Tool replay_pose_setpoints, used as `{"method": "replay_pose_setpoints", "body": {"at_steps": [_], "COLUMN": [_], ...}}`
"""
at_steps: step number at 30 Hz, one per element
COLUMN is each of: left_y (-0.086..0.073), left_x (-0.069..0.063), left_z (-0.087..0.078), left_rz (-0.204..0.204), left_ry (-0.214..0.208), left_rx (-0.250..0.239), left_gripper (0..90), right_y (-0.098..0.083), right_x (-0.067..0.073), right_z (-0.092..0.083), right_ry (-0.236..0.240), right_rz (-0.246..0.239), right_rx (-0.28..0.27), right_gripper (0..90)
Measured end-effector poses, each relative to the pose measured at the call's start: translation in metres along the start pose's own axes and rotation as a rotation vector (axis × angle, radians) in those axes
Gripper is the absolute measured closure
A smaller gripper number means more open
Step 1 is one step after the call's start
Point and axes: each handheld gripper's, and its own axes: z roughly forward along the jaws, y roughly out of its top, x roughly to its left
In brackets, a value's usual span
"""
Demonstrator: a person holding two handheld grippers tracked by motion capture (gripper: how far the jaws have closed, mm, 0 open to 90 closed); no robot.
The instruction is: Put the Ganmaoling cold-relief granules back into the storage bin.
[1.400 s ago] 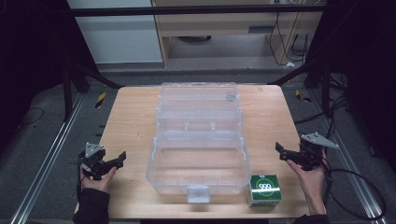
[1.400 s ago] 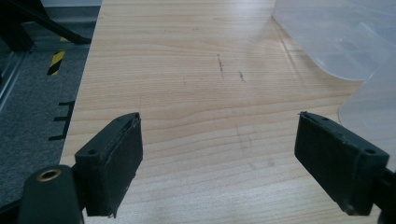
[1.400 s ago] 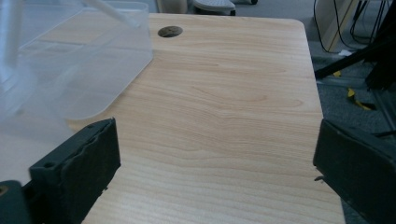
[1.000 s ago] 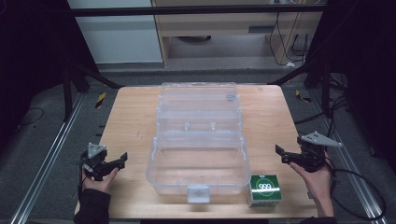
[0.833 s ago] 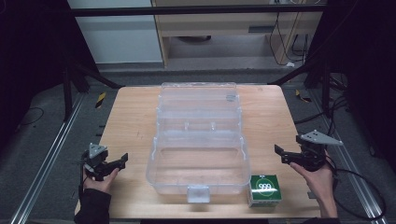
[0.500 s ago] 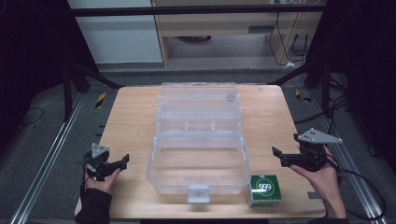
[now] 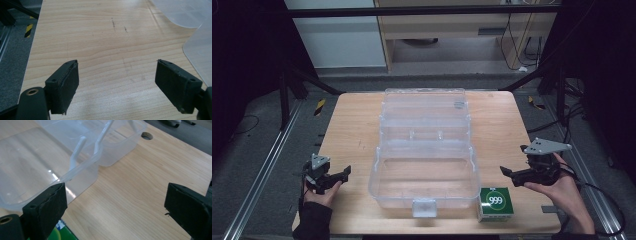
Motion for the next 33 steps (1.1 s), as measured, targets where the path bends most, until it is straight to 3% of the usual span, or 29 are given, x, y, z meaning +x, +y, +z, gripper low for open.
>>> {"method": "replay_pose_setpoints", "body": {"at_steps": [8, 22, 33], "left_y": [0.0, 0.0, 0.0], "left_x": [-0.001, -0.002, -0.003], "left_z": [0.001, 0.001, 0.001], "left_rz": [0.004, 0.015, 0.021], "left_ry": [-0.001, -0.003, -0.001], "left_rx": [0.002, 0.006, 0.008], "left_gripper": [18.6, 18.6, 18.6], "right_y": [0.002, -0.001, -0.005], "right_x": [0.013, 0.034, 0.045], "right_z": [-0.002, 0.003, 0.011], "right_ry": [0.067, 0.198, 0.247], "right_rz": [-0.103, -0.238, -0.312], "right_rx": [0.097, 0.21, 0.286], "right_gripper": [3.3, 3.0, 2.7]}}
